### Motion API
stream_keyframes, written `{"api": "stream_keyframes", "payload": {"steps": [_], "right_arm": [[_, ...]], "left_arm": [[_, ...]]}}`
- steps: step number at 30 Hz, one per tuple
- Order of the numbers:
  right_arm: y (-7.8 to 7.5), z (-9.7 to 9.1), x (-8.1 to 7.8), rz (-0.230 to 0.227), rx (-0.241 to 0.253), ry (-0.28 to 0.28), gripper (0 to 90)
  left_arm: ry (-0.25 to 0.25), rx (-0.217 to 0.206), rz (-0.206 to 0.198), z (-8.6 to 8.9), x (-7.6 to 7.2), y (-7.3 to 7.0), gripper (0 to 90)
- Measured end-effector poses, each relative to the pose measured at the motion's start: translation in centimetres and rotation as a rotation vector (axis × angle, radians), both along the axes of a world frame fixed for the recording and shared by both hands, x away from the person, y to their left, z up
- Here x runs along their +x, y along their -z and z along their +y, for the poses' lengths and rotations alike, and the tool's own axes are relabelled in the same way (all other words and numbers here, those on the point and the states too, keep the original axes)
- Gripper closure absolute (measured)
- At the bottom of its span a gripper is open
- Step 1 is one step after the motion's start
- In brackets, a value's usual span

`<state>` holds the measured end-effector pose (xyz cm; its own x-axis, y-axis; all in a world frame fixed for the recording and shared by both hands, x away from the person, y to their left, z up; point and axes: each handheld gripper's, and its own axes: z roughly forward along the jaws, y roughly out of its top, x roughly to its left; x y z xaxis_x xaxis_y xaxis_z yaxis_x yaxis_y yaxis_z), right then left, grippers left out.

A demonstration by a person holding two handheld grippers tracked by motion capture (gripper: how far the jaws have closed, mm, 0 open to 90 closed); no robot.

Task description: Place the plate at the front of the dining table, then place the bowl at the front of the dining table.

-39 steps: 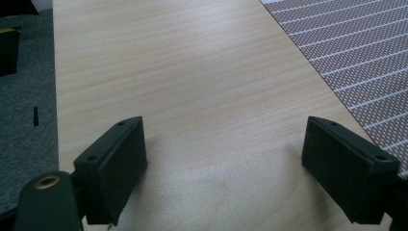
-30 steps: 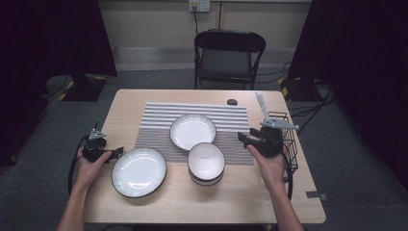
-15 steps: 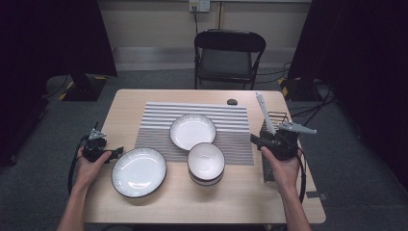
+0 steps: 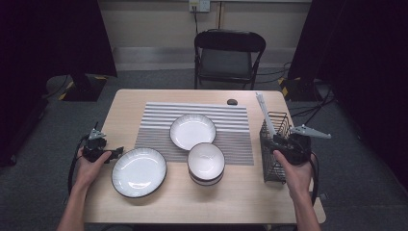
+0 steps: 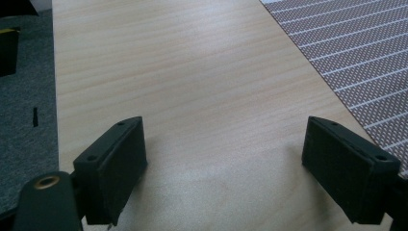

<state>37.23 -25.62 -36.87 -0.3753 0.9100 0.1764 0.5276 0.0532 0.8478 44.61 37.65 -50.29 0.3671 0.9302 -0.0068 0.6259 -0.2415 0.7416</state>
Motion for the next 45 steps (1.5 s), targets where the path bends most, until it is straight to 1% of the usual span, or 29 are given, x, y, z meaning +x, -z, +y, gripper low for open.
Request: {"api": "stream_keyframes", "payload": {"steps": [3, 8, 10, 13, 15, 21, 24, 25, 27, 31, 32, 34, 36, 38, 40, 42, 43, 45], "right_arm": [[0.2, -0.7, -0.4, 0.009, -0.001, 0.008, 52.0], [0.6, -1.4, -1.3, 0.011, 0.014, 0.0, 50.0], [0.7, -1.6, -1.7, -0.008, 0.017, 0.003, 49.3], [0.5, -1.5, -1.9, -0.002, 0.017, 0.002, 47.7], [0.5, -1.3, -1.9, 0.008, 0.007, -0.008, 47.5], [0.5, -1.2, -2.0, -0.005, -0.006, -0.009, 47.4], [0.6, -1.0, -2.1, -0.012, 0.004, -0.008, 46.8], [0.6, -0.8, -2.1, -0.016, -0.001, -0.005, 46.8], [0.6, -0.5, -2.0, -0.017, 0.005, -0.013, 46.8], [0.2, 0.4, -2.2, -0.047, 0.006, -0.027, 47.0], [0.0, 0.7, -2.3, -0.055, 0.009, -0.035, 47.0], [-0.3, 1.5, -2.5, -0.071, 0.027, -0.086, 47.9], [-0.4, 2.3, -2.6, -0.073, 0.017, -0.107, 48.3], [-0.2, 3.2, -2.6, -0.061, 0.03, -0.141, 49.0], [0.0, 4.0, -2.4, -0.054, 0.018, -0.158, 49.5], [0.2, 4.7, -2.3, -0.051, 0.028, -0.178, 49.6], [0.3, 5.2, -2.2, -0.051, 0.019, -0.19, 49.7], [0.4, 5.9, -2.0, -0.051, 0.02, -0.206, 50.5]], "left_arm": [[0.0, 0.0, 0.0, 0.0, 0.0, 0.0, 15.1], [0.002, 0.002, 0.001, 0.0, 0.0, 0.0, 15.1], [0.002, 0.003, 0.001, 0.0, 0.0, 0.0, 15.1], [0.0, 0.0, 0.0, 0.0, 0.0, 0.0, 15.1], [0.0, 0.0, 0.0, 0.0, 0.0, 0.0, 15.0], [0.001, 0.0, 0.0, 0.0, 0.0, 0.0, 15.0], [0.0, 0.0, 0.0, 0.0, 0.0, 0.0, 15.1], [0.0, 0.0, 0.0, 0.0, 0.0, 0.0, 15.1], [0.001, 0.0, 0.0, 0.0, 0.0, 0.0, 15.1], [0.001, 0.0, 0.0, 0.0, 0.0, 0.0, 15.0], [0.001, 0.0, 0.0, 0.0, 0.0, 0.0, 15.1], [0.002, 0.002, 0.001, 0.0, 0.0, 0.0, 15.0], [0.0, 0.0, 0.0, 0.0, 0.0, 0.0, 15.1], [0.0, 0.0, 0.0, 0.0, 0.0, 0.0, 15.0], [0.0, 0.0, 0.0, 0.0, 0.0, 0.0, 15.0], [0.001, 0.0, 0.001, 0.0, 0.0, 0.0, 15.1], [0.002, 0.002, 0.001, 0.0, 0.0, 0.0, 15.1], [0.0, 0.0, 0.0, 0.0, 0.0, 0.0, 15.0]]}}
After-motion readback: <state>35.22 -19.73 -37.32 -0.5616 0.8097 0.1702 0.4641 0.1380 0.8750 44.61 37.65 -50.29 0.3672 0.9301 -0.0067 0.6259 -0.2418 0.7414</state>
